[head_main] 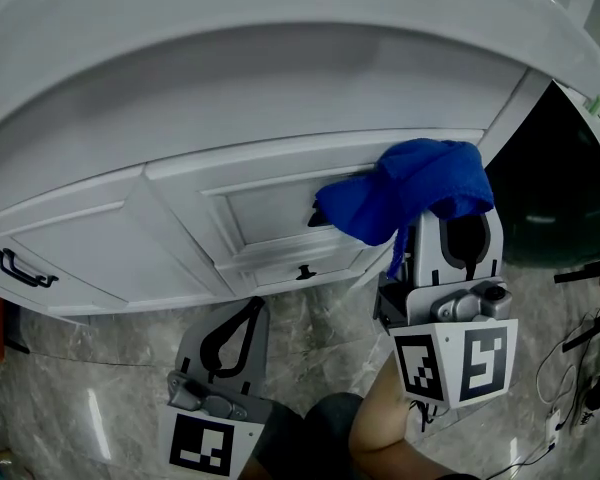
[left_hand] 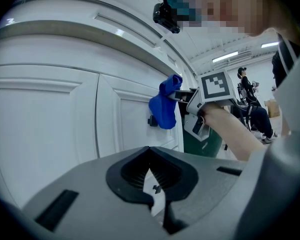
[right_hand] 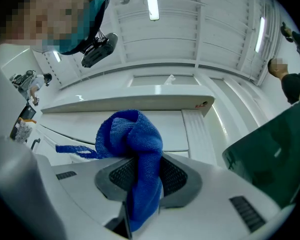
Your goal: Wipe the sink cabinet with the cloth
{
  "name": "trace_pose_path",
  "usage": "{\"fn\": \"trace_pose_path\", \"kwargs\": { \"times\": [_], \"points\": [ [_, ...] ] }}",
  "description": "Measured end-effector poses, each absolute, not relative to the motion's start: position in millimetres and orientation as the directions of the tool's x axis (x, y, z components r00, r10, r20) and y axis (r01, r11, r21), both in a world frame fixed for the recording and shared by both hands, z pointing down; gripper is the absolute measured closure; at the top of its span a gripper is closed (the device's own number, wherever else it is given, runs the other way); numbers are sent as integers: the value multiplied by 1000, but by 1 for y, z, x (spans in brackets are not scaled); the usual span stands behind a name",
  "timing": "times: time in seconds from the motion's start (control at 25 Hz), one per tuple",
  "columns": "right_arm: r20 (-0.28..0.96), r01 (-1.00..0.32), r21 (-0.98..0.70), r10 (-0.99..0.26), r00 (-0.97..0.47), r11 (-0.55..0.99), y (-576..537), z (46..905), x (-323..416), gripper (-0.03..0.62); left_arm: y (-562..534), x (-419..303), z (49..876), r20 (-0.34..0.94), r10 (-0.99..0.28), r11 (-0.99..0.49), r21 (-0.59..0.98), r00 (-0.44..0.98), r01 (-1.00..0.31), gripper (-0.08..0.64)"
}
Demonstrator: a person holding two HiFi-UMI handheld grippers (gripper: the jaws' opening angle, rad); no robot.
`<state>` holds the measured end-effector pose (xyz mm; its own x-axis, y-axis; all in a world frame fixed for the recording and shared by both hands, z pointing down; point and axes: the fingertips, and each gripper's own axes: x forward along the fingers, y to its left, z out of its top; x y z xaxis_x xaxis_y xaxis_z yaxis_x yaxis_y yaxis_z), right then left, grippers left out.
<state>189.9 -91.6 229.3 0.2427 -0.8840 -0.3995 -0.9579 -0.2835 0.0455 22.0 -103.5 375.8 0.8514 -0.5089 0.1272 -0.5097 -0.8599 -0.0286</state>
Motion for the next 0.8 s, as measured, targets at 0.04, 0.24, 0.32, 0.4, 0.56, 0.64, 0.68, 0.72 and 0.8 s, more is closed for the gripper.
{"fn": "trace_pose_path", "kwargs": {
  "times": [0.04, 0.24, 0.32, 0.4, 0.56, 0.64, 0.68, 0.72, 0.8],
  "points": [
    [-401, -957, 40, -882, 248, -287, -91, 229, 192, 477, -104, 22, 376, 129, -508, -860, -30, 851, -509, 558],
    [-402, -951, 32, -875, 269, -307, -89, 229, 199, 477, -102, 25, 376, 128, -499, -866, -34, 857, -499, 558],
    [-404, -947, 30, -870, 282, -321, -88, 230, 202, 477, -103, 25, 376, 130, -501, -865, -32, 856, -501, 558],
    [-408, -941, 26, -863, 298, -337, -86, 230, 207, 477, -103, 25, 376, 129, -503, -863, -31, 854, -504, 558],
    [-419, -933, 18, -850, 318, -358, -83, 231, 215, 477, -103, 25, 377, 130, -505, -862, -31, 854, -505, 558],
    [-421, -928, 16, -844, 331, -372, -81, 231, 218, 477, -103, 26, 377, 129, -503, -864, -32, 855, -503, 558],
    [-423, -926, 12, -841, 338, -378, -80, 231, 221, 477, -103, 26, 377, 129, -501, -864, -33, 856, -502, 558],
    [-425, -923, 6, -836, 346, -385, -79, 231, 224, 477, -103, 27, 377, 129, -500, -865, -35, 856, -500, 557],
    [-432, -917, -13, -824, 366, -400, -76, 232, 231, 477, -103, 26, 377, 131, -499, -866, -40, 857, -498, 558]
  ]
}}
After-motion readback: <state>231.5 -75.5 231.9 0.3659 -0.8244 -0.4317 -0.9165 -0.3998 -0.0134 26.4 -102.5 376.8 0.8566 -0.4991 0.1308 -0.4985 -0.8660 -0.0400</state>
